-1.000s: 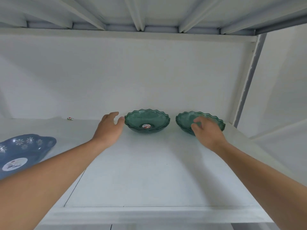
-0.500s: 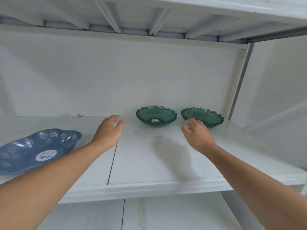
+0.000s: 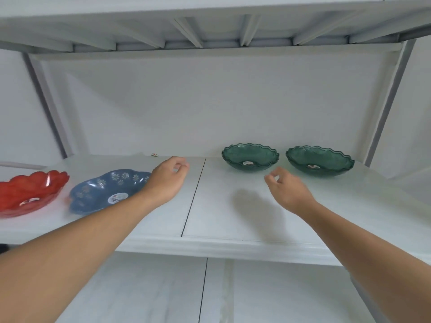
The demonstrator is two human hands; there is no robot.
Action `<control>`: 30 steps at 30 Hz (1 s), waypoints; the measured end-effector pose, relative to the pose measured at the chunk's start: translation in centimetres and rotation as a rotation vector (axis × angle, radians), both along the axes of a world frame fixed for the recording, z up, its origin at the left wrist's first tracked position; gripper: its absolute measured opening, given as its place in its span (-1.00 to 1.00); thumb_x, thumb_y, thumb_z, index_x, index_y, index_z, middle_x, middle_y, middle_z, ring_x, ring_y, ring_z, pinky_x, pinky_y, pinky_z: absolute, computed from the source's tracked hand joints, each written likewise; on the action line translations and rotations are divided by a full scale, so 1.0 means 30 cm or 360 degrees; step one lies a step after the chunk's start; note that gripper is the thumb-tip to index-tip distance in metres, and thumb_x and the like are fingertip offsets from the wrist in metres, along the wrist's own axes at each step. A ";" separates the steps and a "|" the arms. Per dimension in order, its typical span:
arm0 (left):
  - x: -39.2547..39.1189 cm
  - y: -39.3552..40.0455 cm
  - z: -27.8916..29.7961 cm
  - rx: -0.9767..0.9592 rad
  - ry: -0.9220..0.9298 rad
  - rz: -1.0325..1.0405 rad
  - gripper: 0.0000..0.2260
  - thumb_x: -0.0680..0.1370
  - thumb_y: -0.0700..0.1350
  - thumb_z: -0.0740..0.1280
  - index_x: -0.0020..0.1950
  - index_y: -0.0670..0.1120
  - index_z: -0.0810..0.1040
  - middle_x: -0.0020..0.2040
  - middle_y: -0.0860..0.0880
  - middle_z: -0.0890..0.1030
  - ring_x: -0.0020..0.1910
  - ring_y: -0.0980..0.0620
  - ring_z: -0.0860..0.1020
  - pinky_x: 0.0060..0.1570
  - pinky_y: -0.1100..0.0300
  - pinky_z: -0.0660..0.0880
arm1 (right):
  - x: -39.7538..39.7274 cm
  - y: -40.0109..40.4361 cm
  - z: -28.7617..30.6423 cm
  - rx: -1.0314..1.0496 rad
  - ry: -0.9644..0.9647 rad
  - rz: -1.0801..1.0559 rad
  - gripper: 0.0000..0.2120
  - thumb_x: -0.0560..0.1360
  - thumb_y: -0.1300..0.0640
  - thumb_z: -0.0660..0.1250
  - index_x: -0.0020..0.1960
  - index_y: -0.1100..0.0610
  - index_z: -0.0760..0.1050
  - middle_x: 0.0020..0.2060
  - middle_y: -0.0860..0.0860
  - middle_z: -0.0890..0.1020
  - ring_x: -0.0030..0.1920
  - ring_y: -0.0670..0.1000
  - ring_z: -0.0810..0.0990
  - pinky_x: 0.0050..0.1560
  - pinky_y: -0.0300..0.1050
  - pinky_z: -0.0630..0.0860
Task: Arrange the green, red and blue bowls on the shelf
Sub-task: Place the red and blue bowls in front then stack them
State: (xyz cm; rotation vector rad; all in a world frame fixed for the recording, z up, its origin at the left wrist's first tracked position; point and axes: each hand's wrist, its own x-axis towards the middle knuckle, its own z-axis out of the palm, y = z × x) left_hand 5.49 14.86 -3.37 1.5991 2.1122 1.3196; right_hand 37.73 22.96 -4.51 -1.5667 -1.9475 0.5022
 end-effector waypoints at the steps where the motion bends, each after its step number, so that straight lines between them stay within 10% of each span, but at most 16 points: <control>1: -0.016 -0.020 -0.001 -0.0014 0.0024 0.0016 -0.72 0.66 0.14 0.24 0.31 0.12 0.60 0.17 0.17 0.59 0.15 0.13 0.54 -0.08 0.50 0.26 | -0.019 -0.004 -0.003 -0.0024 -0.0006 0.0037 -0.63 0.63 -0.18 0.13 0.29 -0.02 0.51 0.00 0.08 0.67 0.08 0.21 0.63 0.11 0.04 0.54; 24: -1.238 -0.554 0.050 -0.0011 0.0285 0.0291 -0.73 0.64 0.03 0.21 0.19 0.04 0.67 0.14 0.11 0.67 0.13 0.07 0.58 0.08 0.18 0.41 | -1.153 -0.292 0.013 -0.0159 -0.0013 0.0164 -0.65 0.60 -0.19 0.22 0.26 -0.02 0.51 -0.09 0.11 0.69 -0.17 0.21 0.74 -0.05 0.19 0.73; 30: -1.590 -0.593 -0.013 -0.0245 0.0460 0.0564 -0.60 0.63 0.09 0.12 0.35 0.05 0.61 0.31 -0.06 0.60 0.37 -0.18 0.45 0.31 -0.03 0.41 | -1.279 -0.289 -0.025 -0.0188 -0.0256 -0.0192 -0.35 0.62 -0.17 0.24 0.58 0.18 0.28 0.44 0.27 0.40 0.10 0.36 0.63 0.20 0.24 0.61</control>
